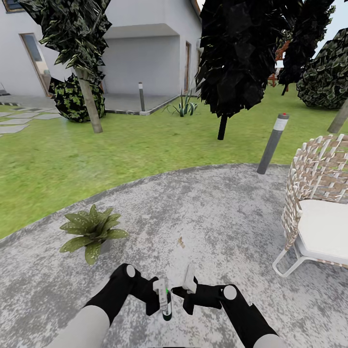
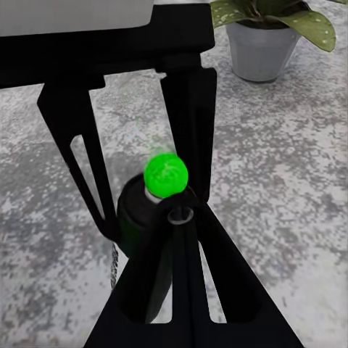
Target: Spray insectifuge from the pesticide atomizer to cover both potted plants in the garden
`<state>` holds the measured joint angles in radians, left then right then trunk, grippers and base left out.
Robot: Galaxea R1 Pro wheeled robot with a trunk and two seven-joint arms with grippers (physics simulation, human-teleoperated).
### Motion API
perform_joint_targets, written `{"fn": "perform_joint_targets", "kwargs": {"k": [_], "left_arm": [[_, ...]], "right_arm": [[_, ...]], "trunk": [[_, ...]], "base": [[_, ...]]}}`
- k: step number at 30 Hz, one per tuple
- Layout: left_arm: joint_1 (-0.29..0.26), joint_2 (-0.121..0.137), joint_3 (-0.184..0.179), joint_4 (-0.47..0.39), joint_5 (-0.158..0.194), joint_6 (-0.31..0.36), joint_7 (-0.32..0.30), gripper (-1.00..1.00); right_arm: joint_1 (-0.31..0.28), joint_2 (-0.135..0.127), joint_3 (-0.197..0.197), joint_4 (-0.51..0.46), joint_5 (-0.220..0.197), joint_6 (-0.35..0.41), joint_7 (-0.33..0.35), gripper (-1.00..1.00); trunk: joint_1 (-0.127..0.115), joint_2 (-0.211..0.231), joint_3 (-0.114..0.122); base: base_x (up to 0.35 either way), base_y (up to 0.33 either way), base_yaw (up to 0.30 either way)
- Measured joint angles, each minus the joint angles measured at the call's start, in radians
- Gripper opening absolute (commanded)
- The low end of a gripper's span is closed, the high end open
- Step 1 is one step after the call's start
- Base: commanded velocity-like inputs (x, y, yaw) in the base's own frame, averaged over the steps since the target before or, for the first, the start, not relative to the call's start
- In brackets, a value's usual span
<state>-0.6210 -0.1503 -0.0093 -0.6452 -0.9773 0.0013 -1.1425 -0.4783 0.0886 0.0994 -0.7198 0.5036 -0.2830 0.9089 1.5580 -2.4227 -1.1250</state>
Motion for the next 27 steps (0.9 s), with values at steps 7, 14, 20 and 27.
{"fn": "perform_joint_targets", "kwargs": {"k": [7,14,20,27], "left_arm": [[0.000,-0.003,0.000,0.000,0.000,0.000,0.000,-1.00],[0.000,-0.003,0.000,0.000,0.000,-0.001,0.000,-1.00],[-0.002,-0.003,0.000,0.000,0.015,-0.018,-0.004,-1.00],[-0.002,-0.004,0.001,0.001,0.017,-0.018,-0.008,-1.00]], "right_arm": [[0.000,0.000,0.000,0.000,0.000,0.000,0.000,-1.00],[0.000,0.000,0.000,0.000,0.000,0.000,0.000,-1.00],[0.000,0.000,0.000,0.000,0.000,0.000,0.000,-1.00],[0.000,0.000,0.000,0.000,0.000,0.000,0.000,-1.00]], "trunk": [[0.000,0.000,0.000],[0.000,0.000,0.000],[0.000,0.000,0.000],[0.000,0.000,0.000]], "base": [[0.000,0.000,0.000],[0.000,0.000,0.000],[0.000,0.000,0.000],[0.000,0.000,0.000]]}}
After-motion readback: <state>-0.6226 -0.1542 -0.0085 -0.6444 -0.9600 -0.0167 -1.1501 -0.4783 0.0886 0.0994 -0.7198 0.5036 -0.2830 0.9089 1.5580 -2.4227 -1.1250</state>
